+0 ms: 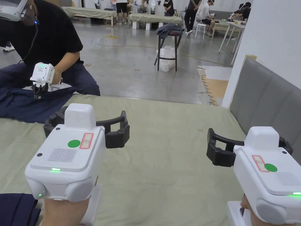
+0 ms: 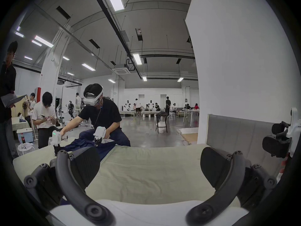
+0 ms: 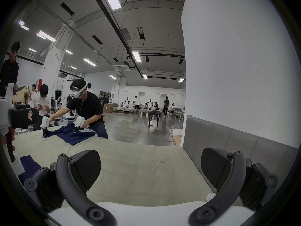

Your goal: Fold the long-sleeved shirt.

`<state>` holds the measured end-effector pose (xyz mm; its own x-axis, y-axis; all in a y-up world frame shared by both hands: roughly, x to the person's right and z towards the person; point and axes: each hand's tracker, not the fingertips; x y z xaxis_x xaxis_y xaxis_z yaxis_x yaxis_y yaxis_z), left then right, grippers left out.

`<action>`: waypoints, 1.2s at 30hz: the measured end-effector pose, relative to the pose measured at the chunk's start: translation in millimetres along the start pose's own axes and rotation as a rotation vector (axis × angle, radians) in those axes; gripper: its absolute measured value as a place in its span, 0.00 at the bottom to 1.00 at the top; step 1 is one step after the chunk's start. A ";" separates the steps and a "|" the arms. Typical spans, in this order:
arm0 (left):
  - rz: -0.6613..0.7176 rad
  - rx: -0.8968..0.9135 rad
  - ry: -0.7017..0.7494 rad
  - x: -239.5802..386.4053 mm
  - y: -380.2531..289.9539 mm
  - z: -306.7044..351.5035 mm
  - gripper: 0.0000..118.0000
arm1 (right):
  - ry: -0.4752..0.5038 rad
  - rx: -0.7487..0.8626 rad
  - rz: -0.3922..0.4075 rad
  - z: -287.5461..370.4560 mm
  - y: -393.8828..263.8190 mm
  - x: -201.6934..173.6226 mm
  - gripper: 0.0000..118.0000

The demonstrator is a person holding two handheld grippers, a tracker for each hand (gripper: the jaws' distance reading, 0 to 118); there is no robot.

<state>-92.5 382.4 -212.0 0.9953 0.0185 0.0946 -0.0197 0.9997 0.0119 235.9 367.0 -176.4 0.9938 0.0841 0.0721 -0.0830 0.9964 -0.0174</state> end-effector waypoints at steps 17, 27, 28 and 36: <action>0.002 -0.005 -0.012 2.2 5.8 0.1 0.94 | -0.002 -0.001 0.008 1.3 1.6 -1.9 1.00; 0.083 -0.060 -0.026 -0.7 21.5 -2.1 0.94 | -0.009 0.001 0.016 2.9 3.7 2.0 1.00; 0.087 -0.056 -0.013 -1.8 23.5 -1.9 0.94 | -0.010 0.001 0.018 2.9 4.0 2.6 1.00; 0.013 -0.075 0.068 -1.8 25.3 -7.8 0.94 | -0.015 -0.002 0.025 1.7 5.0 3.6 1.00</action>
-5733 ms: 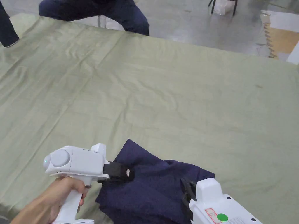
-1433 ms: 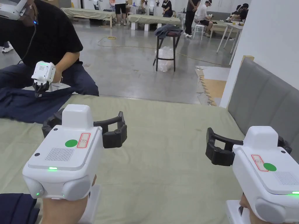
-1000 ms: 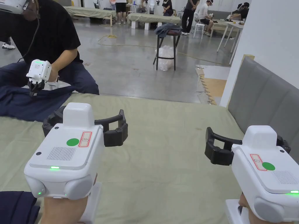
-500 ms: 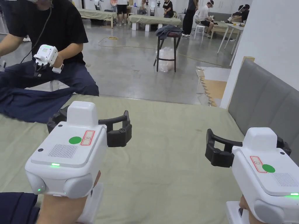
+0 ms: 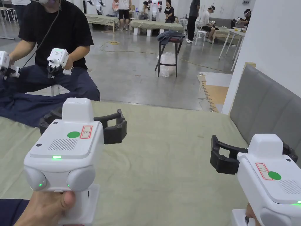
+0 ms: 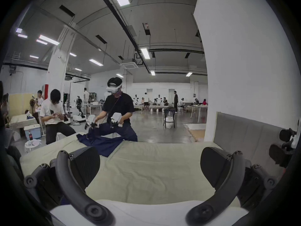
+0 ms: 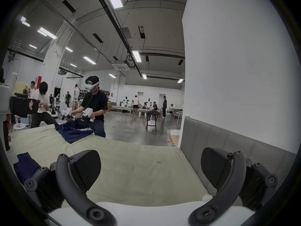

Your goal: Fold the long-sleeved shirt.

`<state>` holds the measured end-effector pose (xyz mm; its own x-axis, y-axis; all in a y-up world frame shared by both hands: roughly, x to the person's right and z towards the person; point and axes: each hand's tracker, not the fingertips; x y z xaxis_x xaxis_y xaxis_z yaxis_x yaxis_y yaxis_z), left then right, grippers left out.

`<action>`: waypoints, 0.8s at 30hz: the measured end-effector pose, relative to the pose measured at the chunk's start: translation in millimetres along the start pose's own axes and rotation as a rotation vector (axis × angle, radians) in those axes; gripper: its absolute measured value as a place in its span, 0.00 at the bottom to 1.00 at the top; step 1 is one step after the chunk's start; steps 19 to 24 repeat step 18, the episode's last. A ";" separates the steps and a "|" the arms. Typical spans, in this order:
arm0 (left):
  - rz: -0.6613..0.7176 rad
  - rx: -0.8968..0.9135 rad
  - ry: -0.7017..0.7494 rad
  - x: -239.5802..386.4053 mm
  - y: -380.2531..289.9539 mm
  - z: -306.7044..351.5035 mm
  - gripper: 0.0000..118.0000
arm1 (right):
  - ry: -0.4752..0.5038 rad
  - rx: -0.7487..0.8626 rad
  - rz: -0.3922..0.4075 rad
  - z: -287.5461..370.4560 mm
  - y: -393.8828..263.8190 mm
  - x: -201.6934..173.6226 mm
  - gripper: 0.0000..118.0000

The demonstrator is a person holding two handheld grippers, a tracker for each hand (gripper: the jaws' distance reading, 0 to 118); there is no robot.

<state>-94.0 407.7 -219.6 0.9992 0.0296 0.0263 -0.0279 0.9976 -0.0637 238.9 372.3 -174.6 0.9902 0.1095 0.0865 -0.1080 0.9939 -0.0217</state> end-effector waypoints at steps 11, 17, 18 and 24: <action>0.008 -0.011 -0.039 -0.9 -3.1 0.9 0.94 | 0.011 0.013 0.009 1.1 6.5 -3.6 1.00; -0.028 0.023 0.021 3.9 -11.8 1.9 0.94 | 0.010 0.021 -0.001 1.0 9.7 -3.7 1.00; -0.060 0.019 0.098 7.8 -13.6 -0.8 0.94 | 0.008 0.021 0.000 0.7 10.1 -4.0 1.00; -0.060 0.019 0.098 7.8 -13.6 -0.8 0.94 | 0.008 0.021 0.000 0.7 10.1 -4.0 1.00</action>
